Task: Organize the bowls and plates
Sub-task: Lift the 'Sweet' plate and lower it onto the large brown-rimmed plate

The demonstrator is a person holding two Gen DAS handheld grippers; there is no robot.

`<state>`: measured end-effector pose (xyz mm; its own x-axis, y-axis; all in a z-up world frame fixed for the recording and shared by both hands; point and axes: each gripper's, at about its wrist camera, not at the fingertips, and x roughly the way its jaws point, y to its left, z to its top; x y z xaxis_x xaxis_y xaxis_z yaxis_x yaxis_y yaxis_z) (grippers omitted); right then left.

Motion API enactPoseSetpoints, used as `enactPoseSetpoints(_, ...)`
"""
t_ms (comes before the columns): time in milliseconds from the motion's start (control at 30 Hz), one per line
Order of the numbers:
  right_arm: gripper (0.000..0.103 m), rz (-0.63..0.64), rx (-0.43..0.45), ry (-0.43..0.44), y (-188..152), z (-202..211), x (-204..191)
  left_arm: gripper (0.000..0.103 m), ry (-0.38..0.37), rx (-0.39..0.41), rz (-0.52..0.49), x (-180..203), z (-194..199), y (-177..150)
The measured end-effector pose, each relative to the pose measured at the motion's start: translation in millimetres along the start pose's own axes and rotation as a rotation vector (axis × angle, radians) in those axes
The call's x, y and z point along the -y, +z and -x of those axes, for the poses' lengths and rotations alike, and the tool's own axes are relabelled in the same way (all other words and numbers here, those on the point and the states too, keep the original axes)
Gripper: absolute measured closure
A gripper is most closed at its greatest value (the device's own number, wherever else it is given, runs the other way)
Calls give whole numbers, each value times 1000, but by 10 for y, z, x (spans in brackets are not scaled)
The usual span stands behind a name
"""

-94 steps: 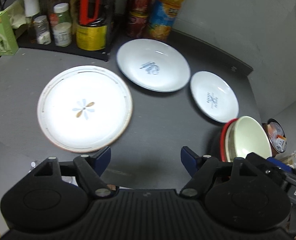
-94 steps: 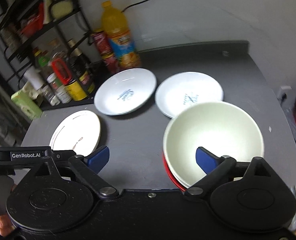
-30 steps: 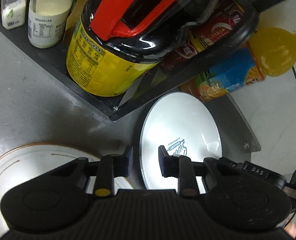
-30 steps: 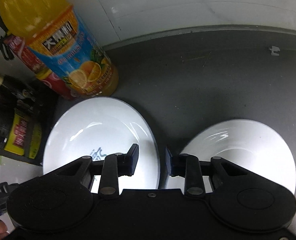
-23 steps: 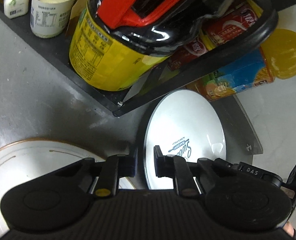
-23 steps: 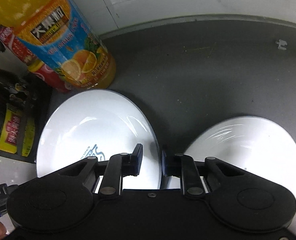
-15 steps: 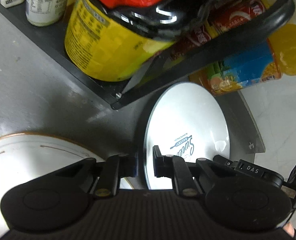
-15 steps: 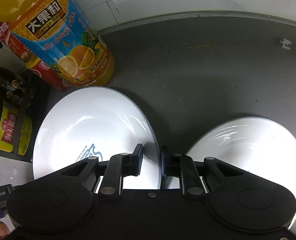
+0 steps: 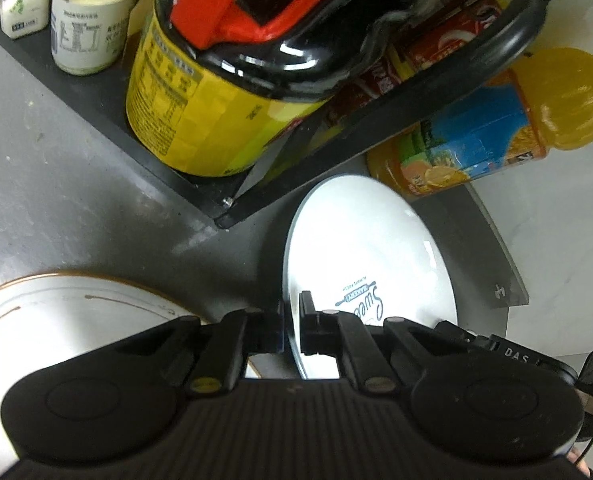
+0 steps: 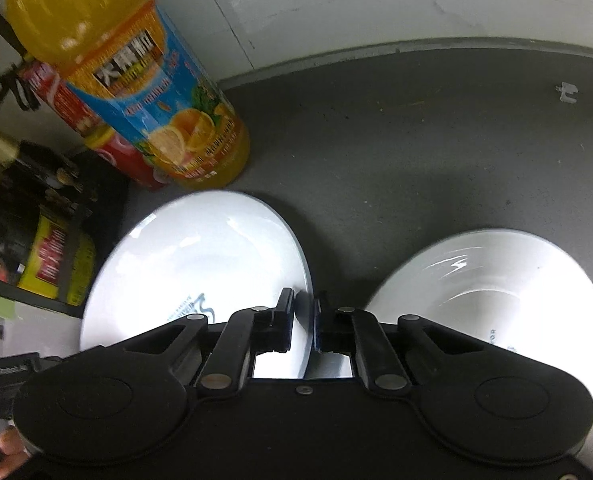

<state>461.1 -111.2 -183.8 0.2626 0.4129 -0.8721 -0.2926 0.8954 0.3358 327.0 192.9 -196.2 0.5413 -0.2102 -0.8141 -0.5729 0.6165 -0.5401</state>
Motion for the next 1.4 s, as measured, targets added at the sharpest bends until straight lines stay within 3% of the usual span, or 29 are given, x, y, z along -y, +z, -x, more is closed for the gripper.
enactPoseSetpoints(433, 97, 24, 28, 73, -194, 200, -60, 98, 5, 15, -1, -125, 186, -83)
enactPoseSetpoints(967, 97, 56, 93, 177, -444, 529, -143, 98, 33, 91, -16, -162, 704, -384)
enactPoseSetpoints(1400, 97, 96, 66, 237, -719, 570, -362, 98, 67, 127, 40, -460, 1077, -662)
